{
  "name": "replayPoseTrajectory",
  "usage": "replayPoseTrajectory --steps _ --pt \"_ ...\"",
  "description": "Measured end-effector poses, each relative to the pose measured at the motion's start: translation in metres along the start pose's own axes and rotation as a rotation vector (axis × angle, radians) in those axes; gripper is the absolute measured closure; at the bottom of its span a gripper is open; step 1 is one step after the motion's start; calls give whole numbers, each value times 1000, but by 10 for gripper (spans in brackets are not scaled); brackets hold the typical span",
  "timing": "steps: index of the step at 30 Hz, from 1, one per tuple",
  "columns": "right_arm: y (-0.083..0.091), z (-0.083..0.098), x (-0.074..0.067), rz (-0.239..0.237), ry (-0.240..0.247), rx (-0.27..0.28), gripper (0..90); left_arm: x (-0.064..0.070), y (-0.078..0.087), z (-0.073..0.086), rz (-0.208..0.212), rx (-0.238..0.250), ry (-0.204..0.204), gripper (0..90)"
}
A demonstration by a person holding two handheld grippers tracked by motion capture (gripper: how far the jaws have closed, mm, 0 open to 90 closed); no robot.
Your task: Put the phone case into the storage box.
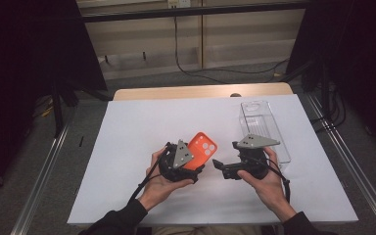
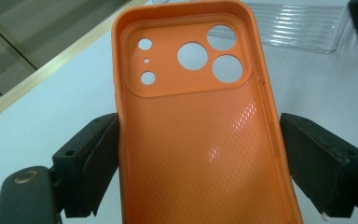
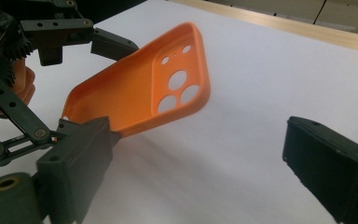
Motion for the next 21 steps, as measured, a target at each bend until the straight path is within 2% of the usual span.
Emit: replayPoseTrajectory --steps 3,6,10,15,18,21 --pt "-1 -1 0 -3 -3 1 116 0 1 -1 -9 8 -1 150" --pt "-4 -2 2 26 15 -30 109 0 2 -2 -16 16 -11 150" --pt "-7 -7 4 37 -14 -39 109 1 1 -3 -20 24 -13 150" --pt "-6 -18 4 23 -19 -36 69 -2 -3 -6 -53 37 -14 150" --pt "-5 -24 7 34 -35 -34 66 -3 -7 -9 -62 47 -10 150" --pt "-3 -27 10 33 -55 -34 96 -1 -10 -13 -73 64 -8 150"
Point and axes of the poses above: each handheld gripper's, and its own axes: y roughly backward along the jaws, z roughly out of its underside, x roughly to its right, the point moved 7 cm from there along -y, roughly forward along the jaws, and after that the axes turned 10 degrees about -z, right-handed, at the moved point
